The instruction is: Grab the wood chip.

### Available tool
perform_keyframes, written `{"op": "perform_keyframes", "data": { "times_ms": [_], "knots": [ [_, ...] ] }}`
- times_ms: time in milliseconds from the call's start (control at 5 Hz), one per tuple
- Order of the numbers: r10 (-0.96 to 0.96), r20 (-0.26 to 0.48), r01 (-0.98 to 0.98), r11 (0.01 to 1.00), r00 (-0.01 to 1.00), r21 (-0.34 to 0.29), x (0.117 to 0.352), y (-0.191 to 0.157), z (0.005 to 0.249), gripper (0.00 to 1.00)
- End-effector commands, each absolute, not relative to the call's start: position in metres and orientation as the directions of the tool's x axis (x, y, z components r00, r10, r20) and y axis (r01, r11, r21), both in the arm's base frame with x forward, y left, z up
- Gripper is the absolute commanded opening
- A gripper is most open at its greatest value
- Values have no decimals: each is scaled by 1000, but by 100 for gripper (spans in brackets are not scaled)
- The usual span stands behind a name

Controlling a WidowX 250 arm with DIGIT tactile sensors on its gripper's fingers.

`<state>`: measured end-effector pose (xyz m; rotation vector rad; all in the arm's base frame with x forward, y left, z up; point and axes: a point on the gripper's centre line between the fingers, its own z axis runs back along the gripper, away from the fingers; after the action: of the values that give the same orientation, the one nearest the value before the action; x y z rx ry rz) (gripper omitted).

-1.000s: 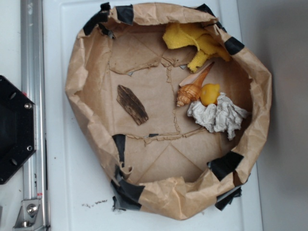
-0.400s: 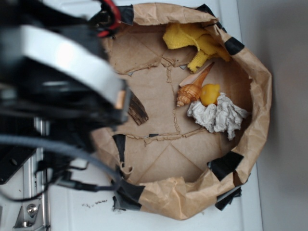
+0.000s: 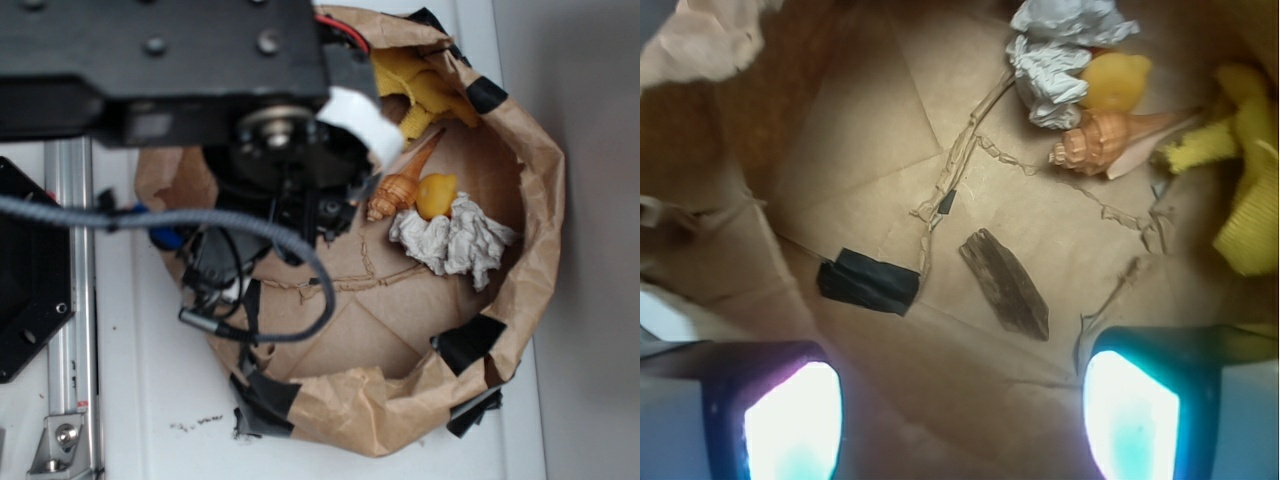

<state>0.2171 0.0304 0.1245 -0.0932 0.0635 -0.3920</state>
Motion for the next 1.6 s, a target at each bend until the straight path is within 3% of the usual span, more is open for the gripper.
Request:
{"op": "perform_keyframes", "data": {
  "times_ms": [0,200,600,1000,1200,1400],
  "knots": [
    [-342,-47,323,916,938,-237,233,57,109,100],
    [-331,-74,310,927,941,-213,237,58,103,100],
    [-432,-130,415,899,893,-137,209,27,71,100],
    [-475,-90,471,880,876,-62,188,10,30,100],
    [-429,-63,430,903,901,-10,190,10,17,100],
    [-385,-36,385,923,922,-5,203,14,18,100]
  ]
}}
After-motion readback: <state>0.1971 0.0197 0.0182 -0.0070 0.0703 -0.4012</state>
